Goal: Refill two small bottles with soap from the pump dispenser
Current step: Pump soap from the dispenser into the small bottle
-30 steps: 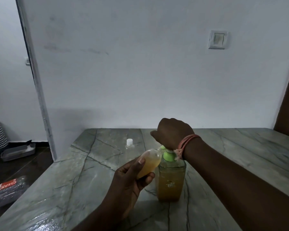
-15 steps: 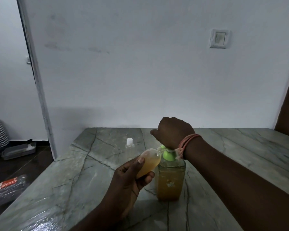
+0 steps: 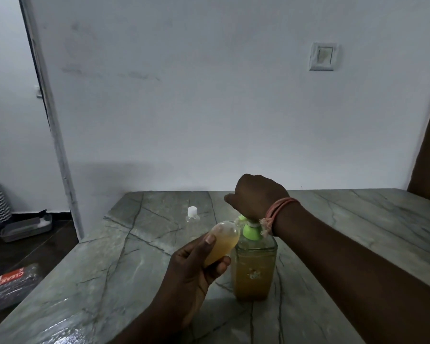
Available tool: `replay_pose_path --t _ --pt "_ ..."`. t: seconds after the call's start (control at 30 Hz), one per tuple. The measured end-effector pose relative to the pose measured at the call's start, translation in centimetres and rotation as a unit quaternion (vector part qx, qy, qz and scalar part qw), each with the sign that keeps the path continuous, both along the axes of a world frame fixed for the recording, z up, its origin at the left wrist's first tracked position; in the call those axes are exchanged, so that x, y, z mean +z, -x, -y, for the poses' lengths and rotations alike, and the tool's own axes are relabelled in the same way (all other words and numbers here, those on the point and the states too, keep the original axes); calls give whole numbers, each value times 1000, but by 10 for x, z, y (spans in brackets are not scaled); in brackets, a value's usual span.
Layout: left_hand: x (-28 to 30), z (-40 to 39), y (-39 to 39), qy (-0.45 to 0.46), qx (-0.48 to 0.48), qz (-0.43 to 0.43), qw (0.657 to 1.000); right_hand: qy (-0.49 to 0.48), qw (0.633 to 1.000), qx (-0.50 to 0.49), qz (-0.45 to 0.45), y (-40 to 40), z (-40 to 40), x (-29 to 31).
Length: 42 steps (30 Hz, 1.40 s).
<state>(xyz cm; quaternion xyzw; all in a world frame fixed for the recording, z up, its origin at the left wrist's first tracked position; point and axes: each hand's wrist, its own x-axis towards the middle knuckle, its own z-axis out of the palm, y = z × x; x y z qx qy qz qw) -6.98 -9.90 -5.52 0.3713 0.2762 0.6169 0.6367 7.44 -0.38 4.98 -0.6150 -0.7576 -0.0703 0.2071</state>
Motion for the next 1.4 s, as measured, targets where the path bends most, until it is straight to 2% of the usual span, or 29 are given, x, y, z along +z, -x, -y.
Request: replay_pose_path --t 0.2,0.4,0.6,0.7,0.83,0.93,1.1,1.2,1.4 --pt "2 2 1 8 8 14 1000 -2 999 7 43 4 5 11" --pt "-1 0 1 6 6 8 1000 5 1000 1 -21 -1 0 -5" --pt "3 4 1 4 7 3 1000 5 1000 1 28 2 6 8" --pt "1 4 2 4 6 7 1000 -28 998 12 52 4 6 10" --pt "0 1 1 -6 3 10 1000 -8 1000 7 -19 1 -1 -3" --pt "0 1 1 -9 -3 8 1000 7 999 6 -31 -4 -5 -7" --pt "3 5 0 -15 1 -6 1000 10 1000 3 3 -3 3 3" --pt "2 4 2 -13 1 -3 1000 -27 998 12 49 -2 6 11" --pt "-2 -1 2 -12 -2 2 1000 -8 1000 -2 -10 -1 0 -4"
